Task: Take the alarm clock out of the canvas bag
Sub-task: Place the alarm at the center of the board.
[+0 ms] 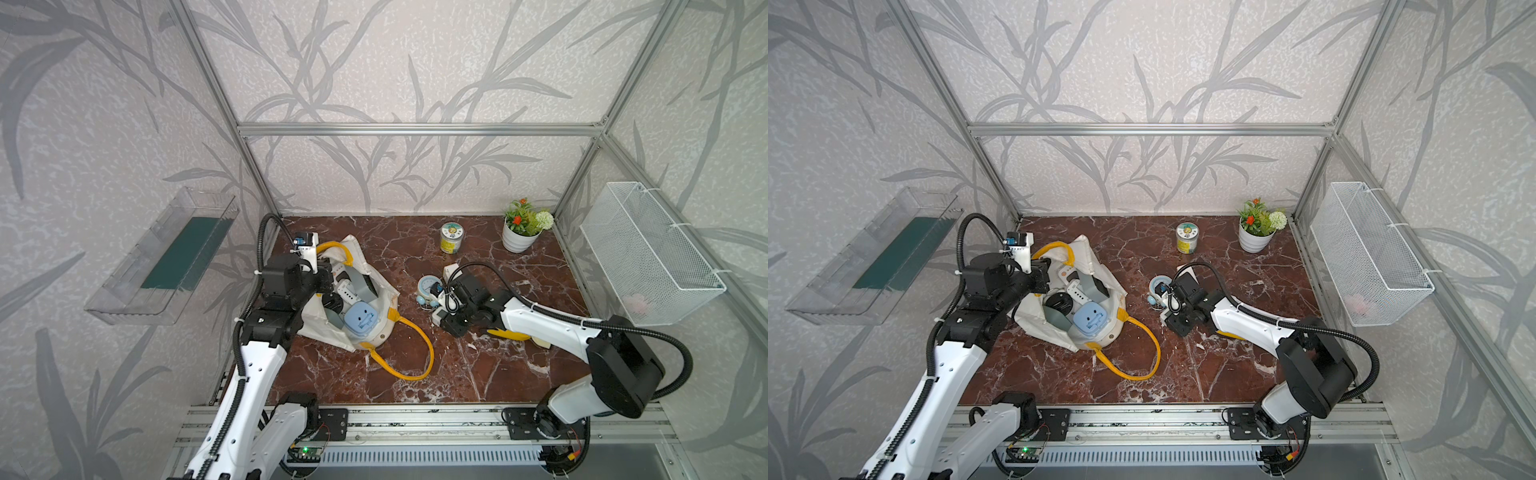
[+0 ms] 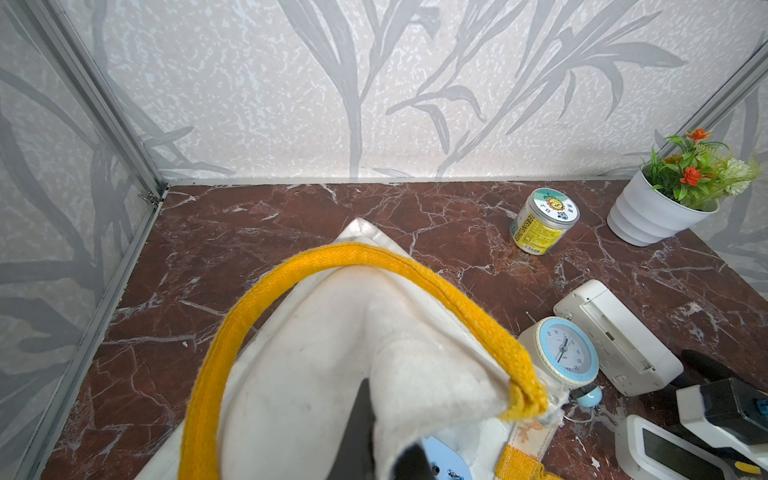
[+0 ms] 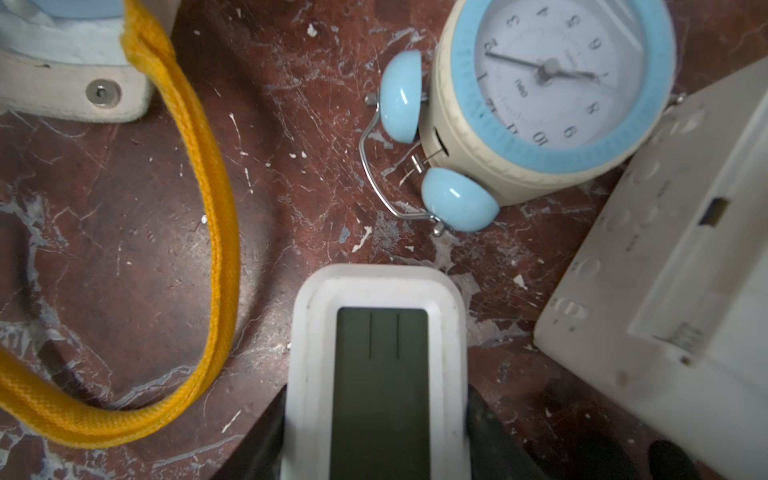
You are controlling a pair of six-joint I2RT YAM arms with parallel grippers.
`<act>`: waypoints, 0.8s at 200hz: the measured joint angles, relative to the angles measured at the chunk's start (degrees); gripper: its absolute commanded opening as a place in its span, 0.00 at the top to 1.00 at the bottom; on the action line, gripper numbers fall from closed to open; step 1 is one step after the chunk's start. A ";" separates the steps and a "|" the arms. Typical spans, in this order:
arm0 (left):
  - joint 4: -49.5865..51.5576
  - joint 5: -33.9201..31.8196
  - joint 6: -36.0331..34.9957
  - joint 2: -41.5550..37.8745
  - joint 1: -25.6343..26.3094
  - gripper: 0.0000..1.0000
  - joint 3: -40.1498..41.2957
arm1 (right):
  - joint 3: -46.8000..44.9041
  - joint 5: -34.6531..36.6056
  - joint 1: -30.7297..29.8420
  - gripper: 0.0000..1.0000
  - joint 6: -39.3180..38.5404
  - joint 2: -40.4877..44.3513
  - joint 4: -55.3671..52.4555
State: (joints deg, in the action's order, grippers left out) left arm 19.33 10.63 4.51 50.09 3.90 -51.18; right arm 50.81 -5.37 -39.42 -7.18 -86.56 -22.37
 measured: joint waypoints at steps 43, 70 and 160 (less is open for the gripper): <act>0.00 0.02 0.02 0.00 0.00 1.00 0.00 | -0.07 2.47 0.00 0.59 1.38 -1.11 0.20; 0.00 0.02 0.02 0.00 0.00 1.00 0.00 | 1.36 4.52 0.00 0.48 2.34 -3.69 -0.07; -0.02 0.02 0.04 0.02 0.00 1.00 0.00 | 3.26 6.91 0.00 0.25 4.20 -5.46 -0.98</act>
State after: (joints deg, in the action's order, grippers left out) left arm 19.31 10.66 4.56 50.11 3.90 -51.18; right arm 54.06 1.54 -39.42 -2.98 -92.03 -23.35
